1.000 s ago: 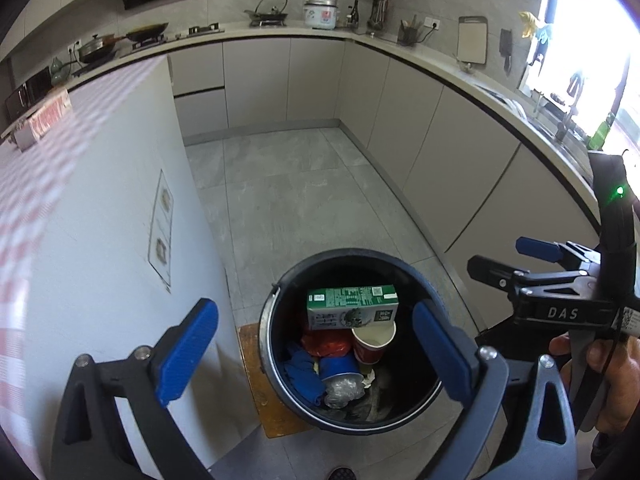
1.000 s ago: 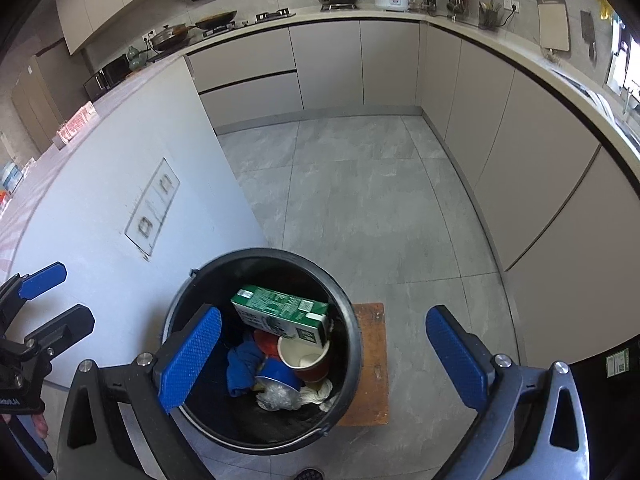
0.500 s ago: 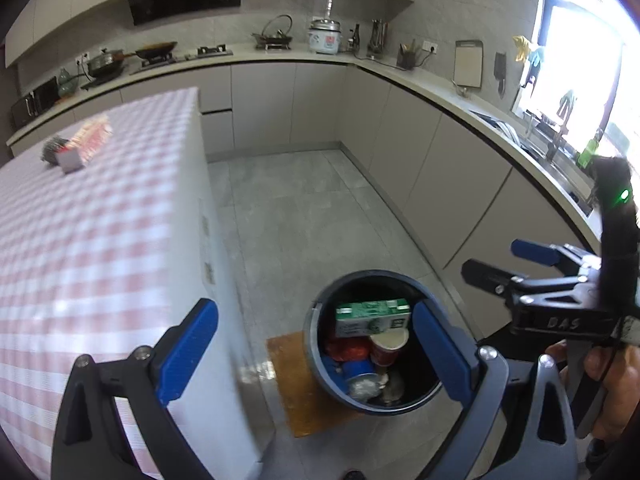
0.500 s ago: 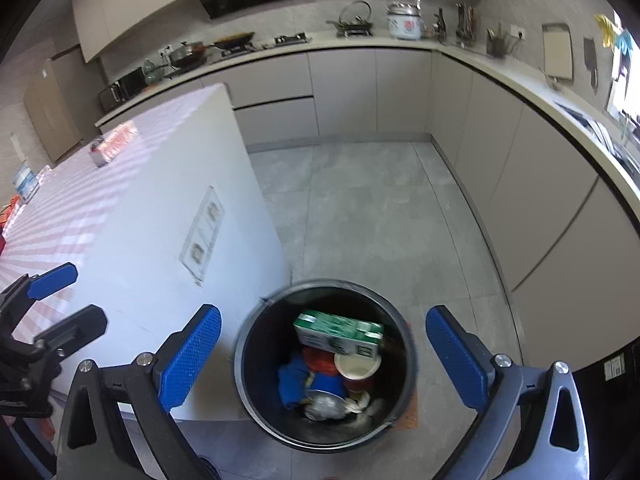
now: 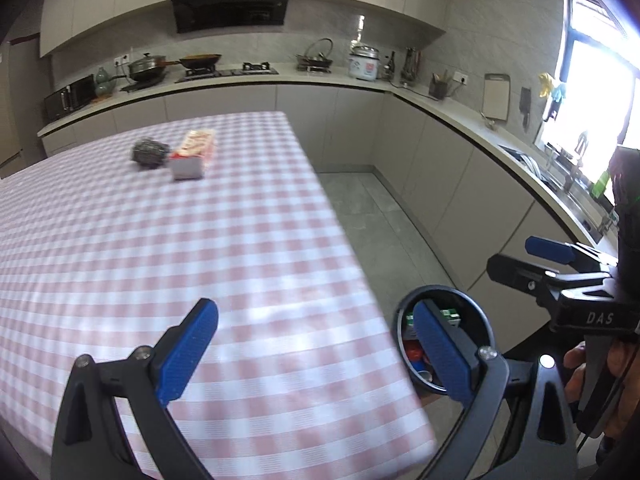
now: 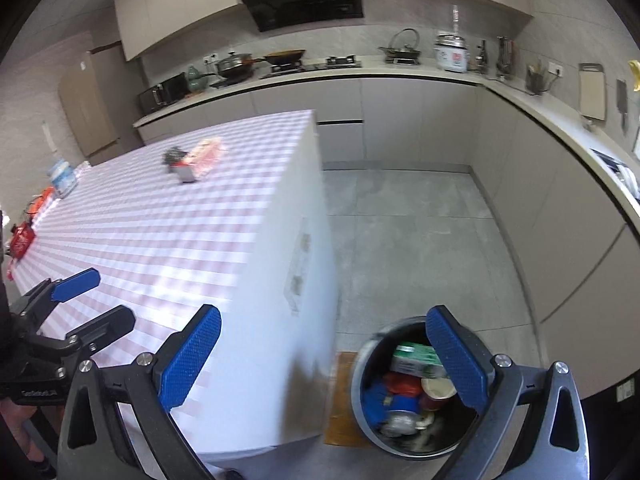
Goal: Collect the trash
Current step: 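Move both tools back to the table toward the scrubber and red-white carton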
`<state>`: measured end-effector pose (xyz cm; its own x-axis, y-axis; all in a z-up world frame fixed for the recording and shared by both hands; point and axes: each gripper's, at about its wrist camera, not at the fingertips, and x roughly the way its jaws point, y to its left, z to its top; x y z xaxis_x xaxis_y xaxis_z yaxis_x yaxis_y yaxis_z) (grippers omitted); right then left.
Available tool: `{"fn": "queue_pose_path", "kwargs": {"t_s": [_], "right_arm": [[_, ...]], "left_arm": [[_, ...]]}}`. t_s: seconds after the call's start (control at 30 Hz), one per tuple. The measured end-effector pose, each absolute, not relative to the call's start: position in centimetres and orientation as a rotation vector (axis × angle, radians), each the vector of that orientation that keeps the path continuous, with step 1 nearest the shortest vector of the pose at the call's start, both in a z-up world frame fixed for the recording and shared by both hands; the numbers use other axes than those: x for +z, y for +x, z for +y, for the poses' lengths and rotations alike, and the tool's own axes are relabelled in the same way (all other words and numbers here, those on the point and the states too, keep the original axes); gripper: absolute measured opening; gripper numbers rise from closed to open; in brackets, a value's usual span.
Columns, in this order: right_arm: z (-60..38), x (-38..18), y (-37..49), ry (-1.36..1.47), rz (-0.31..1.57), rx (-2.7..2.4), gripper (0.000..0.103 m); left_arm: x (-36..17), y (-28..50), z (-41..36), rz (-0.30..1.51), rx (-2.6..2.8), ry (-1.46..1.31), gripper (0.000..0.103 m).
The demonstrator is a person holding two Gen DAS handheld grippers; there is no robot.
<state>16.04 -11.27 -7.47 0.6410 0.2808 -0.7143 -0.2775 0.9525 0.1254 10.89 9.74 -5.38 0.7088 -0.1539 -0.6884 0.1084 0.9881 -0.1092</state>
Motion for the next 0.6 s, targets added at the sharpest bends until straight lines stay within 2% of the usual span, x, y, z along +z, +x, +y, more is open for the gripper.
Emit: {"fn": "queue_pose_path", "kwargs": {"t_s": [0.6], "right_arm": [[7.5, -4.8, 14.9, -0.024, 0.759, 0.425, 0.103]], "left_arm": [[-3.5, 8.3, 26.8, 0.722, -0.051, -0.096, 0.099]]}}
